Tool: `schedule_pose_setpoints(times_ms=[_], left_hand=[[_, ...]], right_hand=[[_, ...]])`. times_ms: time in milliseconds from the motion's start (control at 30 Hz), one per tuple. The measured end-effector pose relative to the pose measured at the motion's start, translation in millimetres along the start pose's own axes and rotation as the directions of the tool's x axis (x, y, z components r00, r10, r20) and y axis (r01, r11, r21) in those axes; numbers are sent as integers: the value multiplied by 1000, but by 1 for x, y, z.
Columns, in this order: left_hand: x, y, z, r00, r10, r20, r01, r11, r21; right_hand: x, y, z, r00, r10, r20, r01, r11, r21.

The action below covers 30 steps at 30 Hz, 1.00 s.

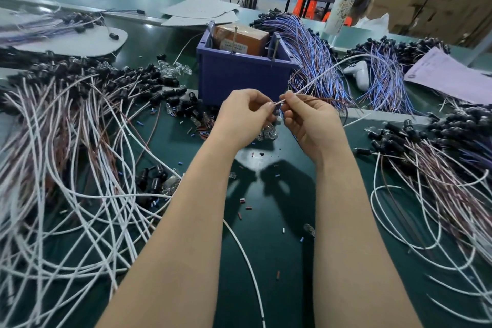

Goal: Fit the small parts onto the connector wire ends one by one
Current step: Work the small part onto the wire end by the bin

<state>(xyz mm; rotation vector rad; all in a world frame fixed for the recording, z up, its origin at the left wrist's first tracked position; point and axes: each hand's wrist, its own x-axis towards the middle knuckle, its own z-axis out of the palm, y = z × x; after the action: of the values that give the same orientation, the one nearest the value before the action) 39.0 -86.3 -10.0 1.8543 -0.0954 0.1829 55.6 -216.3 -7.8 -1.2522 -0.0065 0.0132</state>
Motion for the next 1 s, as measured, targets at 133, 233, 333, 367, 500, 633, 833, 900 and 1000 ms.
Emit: schedule_pose_setpoints(times_ms=[133,233,333,367,500,633,833,900,1000], left_hand=[[-1,1,-2,1000,21,-10,-21,998,53],[-2,2,-1,999,32,-26,-29,993,114],[-2,1,0,999,1,-36,4,991,137],[-2,0,-1,999,-19,-44,25,990,142],[2,-6,-12,977,-119,-178,152,971,186],[0,-8,-18,963,-165,-212,221,934,279],[-2,3,-5,998,-56,17,53,990,133],[-3,4,-2,1000,-18,23,13,984,180],[-4,3,0,1000,22,-21,-15,956,294]], right_hand=[[-1,-1,1,1000,4,13,-4,999,-35],[-1,-1,0,1000,-8,16,9,998,-70],[1,2,-1,999,-27,-31,25,997,-67],[1,3,-2,998,-34,-52,30,998,-64],[3,3,-13,982,-46,-185,49,999,7],[4,2,-13,974,-37,-225,60,993,98],[3,1,-3,993,6,-115,-3,1000,29],[2,1,-4,997,11,-79,-12,1000,-9],[2,1,-3,998,25,-56,-27,999,-30]])
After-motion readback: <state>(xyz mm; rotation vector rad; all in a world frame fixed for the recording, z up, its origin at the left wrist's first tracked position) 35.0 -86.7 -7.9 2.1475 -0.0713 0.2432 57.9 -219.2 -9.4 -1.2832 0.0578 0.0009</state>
